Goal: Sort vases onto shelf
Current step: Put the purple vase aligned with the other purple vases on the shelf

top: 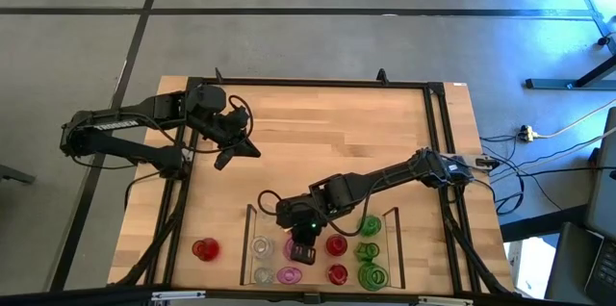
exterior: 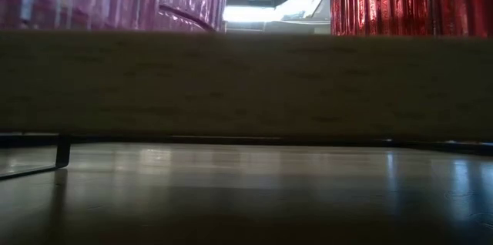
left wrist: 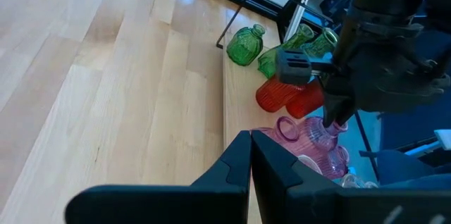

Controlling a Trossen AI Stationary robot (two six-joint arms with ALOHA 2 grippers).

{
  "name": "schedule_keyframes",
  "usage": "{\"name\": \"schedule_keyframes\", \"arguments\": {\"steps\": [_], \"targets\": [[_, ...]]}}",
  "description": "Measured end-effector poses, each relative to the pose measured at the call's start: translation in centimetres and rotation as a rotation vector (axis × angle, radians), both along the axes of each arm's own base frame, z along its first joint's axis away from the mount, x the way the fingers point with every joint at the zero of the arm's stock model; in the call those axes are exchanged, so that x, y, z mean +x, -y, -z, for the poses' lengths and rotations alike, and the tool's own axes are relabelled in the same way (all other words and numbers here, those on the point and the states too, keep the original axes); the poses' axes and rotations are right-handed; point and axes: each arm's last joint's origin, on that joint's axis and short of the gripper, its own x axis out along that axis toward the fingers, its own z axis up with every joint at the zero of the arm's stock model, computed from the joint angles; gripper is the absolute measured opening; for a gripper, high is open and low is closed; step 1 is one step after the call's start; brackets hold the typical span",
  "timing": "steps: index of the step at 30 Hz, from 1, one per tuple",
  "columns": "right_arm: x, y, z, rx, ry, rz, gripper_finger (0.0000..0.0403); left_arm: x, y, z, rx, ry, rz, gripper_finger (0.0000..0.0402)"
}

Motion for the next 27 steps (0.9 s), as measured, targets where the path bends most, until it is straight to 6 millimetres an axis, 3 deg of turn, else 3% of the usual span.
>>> {"name": "schedule_keyframes", "arguments": {"steps": [27], "targets": [[0.21, -0.15, -0.29, 0.042, 0.019, 0.004, 0.0028, 0.0, 0.0, 0.0, 0.0, 0.0, 0.0, 0.0005]]}}
